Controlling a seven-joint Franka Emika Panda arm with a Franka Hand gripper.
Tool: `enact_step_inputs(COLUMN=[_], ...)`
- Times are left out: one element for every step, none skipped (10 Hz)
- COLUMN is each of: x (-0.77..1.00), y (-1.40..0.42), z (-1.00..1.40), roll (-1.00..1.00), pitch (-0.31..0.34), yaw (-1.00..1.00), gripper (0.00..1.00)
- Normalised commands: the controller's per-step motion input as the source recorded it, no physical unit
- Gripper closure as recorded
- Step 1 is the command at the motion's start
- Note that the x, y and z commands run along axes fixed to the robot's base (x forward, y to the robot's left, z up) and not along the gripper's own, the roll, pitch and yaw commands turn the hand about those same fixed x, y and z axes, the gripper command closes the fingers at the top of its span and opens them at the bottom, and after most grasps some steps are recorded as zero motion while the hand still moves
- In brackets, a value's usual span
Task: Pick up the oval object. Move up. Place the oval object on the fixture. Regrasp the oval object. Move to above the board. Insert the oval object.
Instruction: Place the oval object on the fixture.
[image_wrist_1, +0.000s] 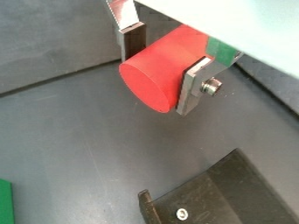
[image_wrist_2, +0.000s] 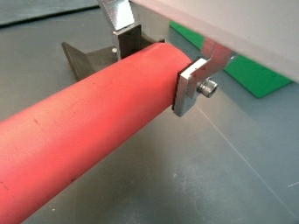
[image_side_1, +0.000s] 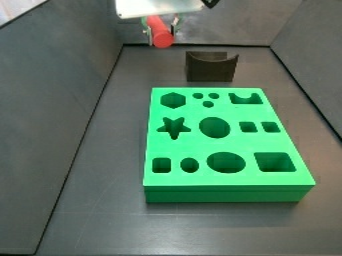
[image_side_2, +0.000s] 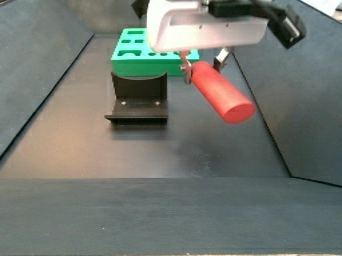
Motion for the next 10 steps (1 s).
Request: enact_step_inputs(x=[-0.03,-0.03,-0.04,-0.04,-0.04,-0.04,-0.03,-0.03,-0.02,-0.02], y=[0.00,0.00,0.00,0.00,0.00,0.00,0.00,0.00,0.00,0.00], z=[1.00,1.00,1.00,1.00,1.00,0.94,0.81,0.67,0.56,0.48], roll=[-0.12,-0.13,-0.15,-0.17,-0.16,-0.15,-0.14,-0.13,-0.14,-0.15], pitch=[0.030,0.029,0.027,0.025,0.026,0.024,0.023,0.025,0.029,0.031], yaw=[-0.01,-0.01,-0.02,-0.03,-0.03,-0.03,-0.02,-0.02,-0.02,-0.03], gripper=[1.00,1.00,1.00,1.00,1.00,1.00,1.00,1.00,1.00,1.00])
